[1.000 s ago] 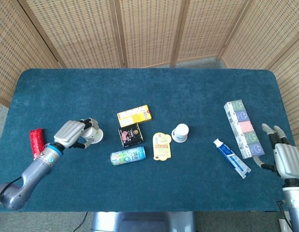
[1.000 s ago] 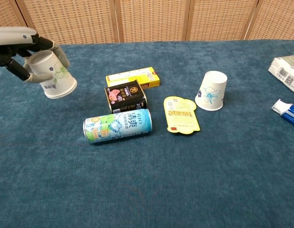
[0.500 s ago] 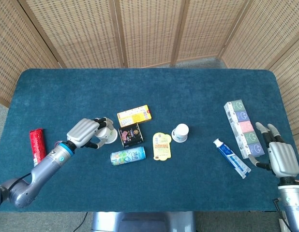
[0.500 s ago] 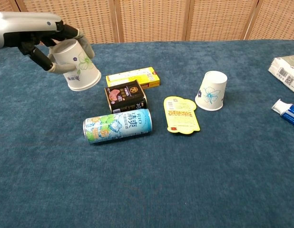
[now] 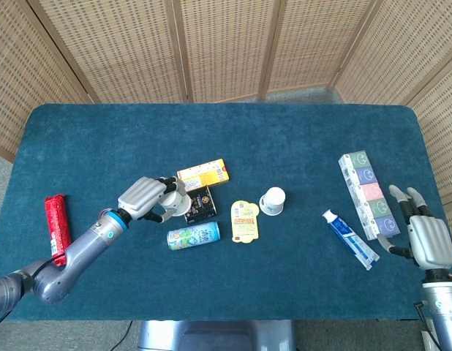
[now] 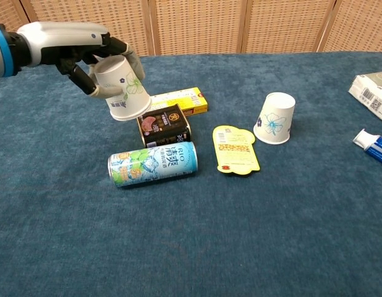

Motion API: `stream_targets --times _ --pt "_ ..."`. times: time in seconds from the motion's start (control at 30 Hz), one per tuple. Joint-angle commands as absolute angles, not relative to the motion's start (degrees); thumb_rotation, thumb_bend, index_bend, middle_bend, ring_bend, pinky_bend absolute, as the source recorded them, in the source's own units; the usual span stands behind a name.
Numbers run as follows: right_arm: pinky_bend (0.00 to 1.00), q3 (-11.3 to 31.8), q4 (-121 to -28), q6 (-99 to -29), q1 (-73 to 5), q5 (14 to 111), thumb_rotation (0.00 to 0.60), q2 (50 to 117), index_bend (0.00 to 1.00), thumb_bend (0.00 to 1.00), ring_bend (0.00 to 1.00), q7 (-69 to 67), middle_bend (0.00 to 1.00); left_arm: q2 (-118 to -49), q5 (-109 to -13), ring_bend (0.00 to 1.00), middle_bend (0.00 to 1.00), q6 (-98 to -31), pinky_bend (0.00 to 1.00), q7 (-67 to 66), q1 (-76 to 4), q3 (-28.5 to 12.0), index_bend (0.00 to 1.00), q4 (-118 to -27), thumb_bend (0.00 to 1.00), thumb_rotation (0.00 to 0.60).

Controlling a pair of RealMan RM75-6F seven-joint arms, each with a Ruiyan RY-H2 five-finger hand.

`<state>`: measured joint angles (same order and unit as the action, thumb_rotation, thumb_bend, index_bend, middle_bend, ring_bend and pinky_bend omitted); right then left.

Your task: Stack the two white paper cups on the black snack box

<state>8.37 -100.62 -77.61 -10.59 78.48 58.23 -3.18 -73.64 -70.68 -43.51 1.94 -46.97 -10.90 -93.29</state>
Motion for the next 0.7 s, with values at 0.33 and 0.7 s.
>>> stream_targets --times 0.33,0.7 --pt "0.32 7.9 -101.6 -79.4 -9.4 79.5 0.600 57.1 0.00 0.28 0.00 -3.4 0.18 -78.8 -69.0 0.33 0.26 -41.0 0.63 1.5 -51.0 -11.8 0.35 -88.6 0.48 0.600" --pt "0.32 7.9 -101.6 -80.4 -8.6 79.3 0.600 56.3 0.00 0.28 0.00 -4.4 0.18 -83.4 -67.8 0.33 0.26 -38.8 0.63 1.0 -54.3 -12.1 0.35 -84.2 0.48 0.600"
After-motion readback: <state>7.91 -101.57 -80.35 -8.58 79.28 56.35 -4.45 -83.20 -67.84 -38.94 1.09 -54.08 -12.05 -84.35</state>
